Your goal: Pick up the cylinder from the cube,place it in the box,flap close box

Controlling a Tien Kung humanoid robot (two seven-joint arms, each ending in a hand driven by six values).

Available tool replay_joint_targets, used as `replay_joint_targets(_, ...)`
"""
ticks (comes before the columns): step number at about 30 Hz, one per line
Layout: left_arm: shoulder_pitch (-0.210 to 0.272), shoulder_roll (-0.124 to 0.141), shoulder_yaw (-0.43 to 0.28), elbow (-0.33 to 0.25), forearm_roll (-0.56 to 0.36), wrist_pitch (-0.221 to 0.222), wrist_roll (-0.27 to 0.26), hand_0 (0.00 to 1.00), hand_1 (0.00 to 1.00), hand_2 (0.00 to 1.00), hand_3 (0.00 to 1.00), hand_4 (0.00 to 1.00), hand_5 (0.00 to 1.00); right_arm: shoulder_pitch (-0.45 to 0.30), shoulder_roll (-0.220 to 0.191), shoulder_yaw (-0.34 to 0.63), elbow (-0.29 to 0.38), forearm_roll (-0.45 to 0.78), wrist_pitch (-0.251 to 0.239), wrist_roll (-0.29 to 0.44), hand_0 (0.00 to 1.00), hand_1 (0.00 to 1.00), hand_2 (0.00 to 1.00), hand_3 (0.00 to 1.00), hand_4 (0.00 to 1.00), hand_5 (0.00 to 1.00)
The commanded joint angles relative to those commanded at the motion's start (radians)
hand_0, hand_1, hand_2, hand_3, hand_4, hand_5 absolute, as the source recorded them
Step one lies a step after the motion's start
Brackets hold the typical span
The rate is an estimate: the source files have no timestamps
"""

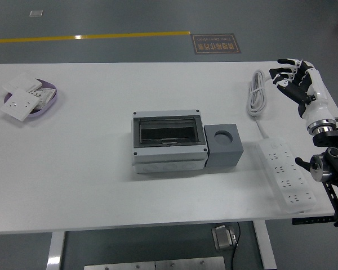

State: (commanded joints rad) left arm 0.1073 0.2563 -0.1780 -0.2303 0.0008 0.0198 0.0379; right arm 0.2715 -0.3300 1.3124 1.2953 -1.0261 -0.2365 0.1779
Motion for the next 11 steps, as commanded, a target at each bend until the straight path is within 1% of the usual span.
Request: replay_joint_targets(11, 0.0, 0.001, 0.007, 0.001, -0.008, 0.0, 0.0, 0.574, 0.614, 0.572, 0.591, 0.691, 0.184, -0.001, 0.0, 0.008, 0.002, 0.009, -0.017, 0.007, 0.484, 0.493, 0.476, 0.568, 0.754, 0.146)
